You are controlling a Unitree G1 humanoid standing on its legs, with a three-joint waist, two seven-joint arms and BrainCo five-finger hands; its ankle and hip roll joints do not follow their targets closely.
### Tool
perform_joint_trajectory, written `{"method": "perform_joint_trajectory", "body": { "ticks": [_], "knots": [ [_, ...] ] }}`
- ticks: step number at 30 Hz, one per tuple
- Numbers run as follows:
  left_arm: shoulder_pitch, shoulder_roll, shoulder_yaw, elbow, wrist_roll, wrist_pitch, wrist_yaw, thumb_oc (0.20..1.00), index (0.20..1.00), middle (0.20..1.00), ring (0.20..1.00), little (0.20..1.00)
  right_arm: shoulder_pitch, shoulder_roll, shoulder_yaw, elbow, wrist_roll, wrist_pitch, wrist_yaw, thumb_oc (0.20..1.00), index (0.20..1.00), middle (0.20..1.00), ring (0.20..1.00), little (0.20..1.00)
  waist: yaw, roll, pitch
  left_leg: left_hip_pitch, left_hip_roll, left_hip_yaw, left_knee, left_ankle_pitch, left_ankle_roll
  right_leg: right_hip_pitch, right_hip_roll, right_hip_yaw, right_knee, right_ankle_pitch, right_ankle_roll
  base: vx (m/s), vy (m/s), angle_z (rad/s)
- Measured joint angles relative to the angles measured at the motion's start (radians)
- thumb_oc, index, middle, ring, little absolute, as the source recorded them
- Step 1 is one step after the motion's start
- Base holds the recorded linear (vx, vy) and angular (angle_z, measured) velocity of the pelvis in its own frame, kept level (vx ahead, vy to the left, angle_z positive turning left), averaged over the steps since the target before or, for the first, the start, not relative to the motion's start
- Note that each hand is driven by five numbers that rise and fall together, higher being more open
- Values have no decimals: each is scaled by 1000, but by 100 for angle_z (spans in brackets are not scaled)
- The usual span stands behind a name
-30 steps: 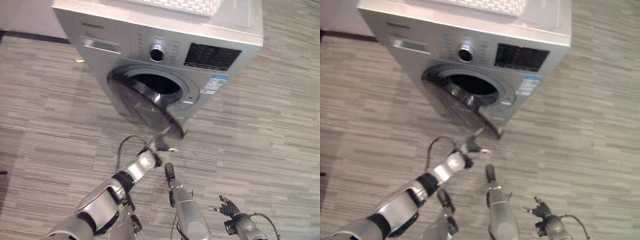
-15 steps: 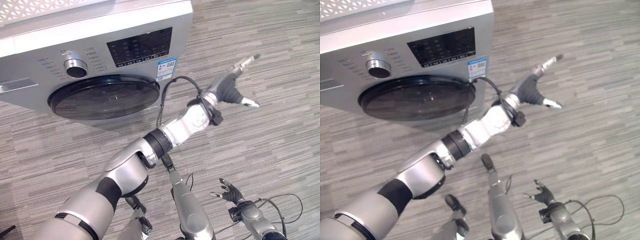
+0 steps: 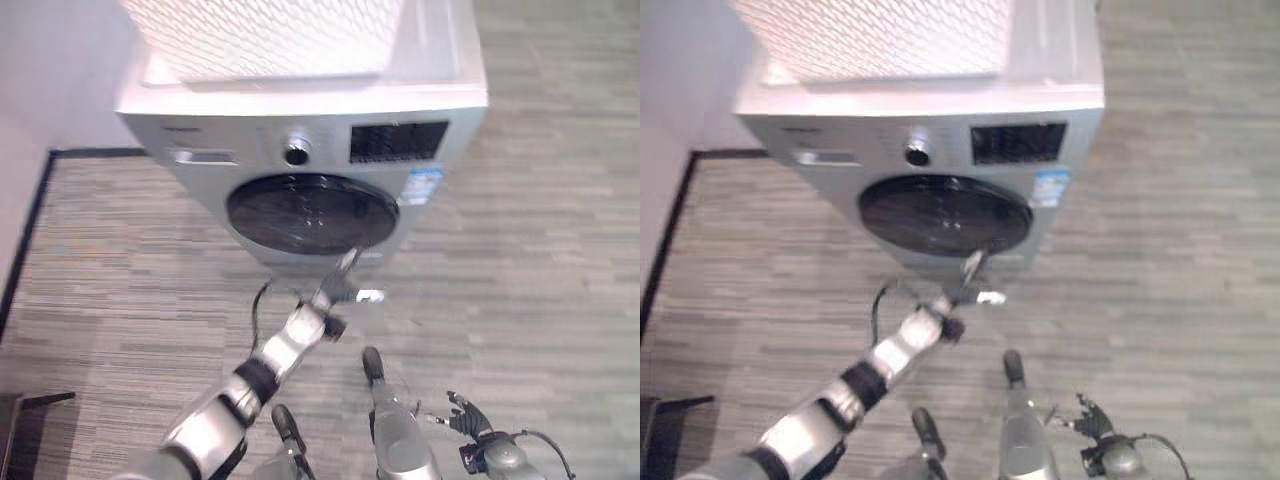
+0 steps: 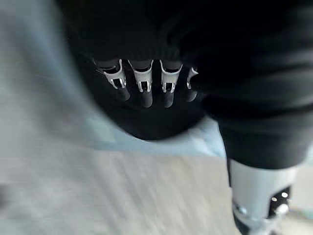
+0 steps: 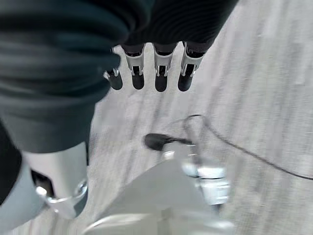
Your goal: Grab the laundry basket,head to the washer,open it,put in the laundry and shut it.
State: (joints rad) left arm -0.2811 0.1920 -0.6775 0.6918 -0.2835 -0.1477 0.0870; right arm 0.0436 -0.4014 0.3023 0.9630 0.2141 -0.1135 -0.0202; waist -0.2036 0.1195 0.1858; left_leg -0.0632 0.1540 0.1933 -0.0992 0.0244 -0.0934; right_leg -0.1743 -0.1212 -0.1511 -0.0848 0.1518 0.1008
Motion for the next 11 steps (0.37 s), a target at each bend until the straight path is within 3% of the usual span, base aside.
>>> {"method": "perform_joint_trajectory", "body": {
  "ticks": [2, 3, 5, 9, 11],
  "knots": [
    [107, 41, 6, 30, 2, 20, -16, 1000, 1000, 1000, 1000, 1000, 14, 7, -1, 8, -2, -1, 1, 1000, 1000, 1000, 1000, 1000, 49, -5, -38, 17, 0, -20, 1, 2, 0, 19, -2, -17, 2, -11, 0, -41, 73, 57],
    [210, 71, 94, 90, 31, 19, -44, 1000, 1000, 1000, 1000, 1000, -3, 23, -16, 20, -2, 3, 3, 1000, 1000, 1000, 1000, 1000, 99, -19, -78, 14, -9, -53, 0, 2, 1, 55, -17, -57, 0, -26, 8, -32, 70, 62],
    [247, 94, 107, 145, 41, 35, -48, 1000, 1000, 1000, 1000, 1000, -18, 40, -18, 42, -2, 1, 7, 1000, 1000, 1000, 1000, 1000, 133, -37, -99, 32, -18, -66, 5, 13, 0, 76, -24, -68, 1, -28, 11, -43, 75, 47],
    [280, 38, 366, 341, 34, 34, -51, 1000, 1000, 1000, 1000, 1000, -47, 92, -7, 156, -36, 12, 30, 1000, 1000, 1000, 1000, 1000, 178, -63, -136, 55, -35, -118, 1, 3, 14, 140, -48, -123, -1, -44, 26, -22, 59, 39],
    [319, 42, 396, 347, -28, 36, -51, 1000, 1000, 1000, 1000, 1000, -35, 118, -16, 196, -33, 13, 48, 1000, 1000, 1000, 1000, 1000, 205, -68, -158, 62, -43, -141, 0, -1, 19, 164, -58, -148, -1, -55, 35, -21, 85, 34]
  ]
}}
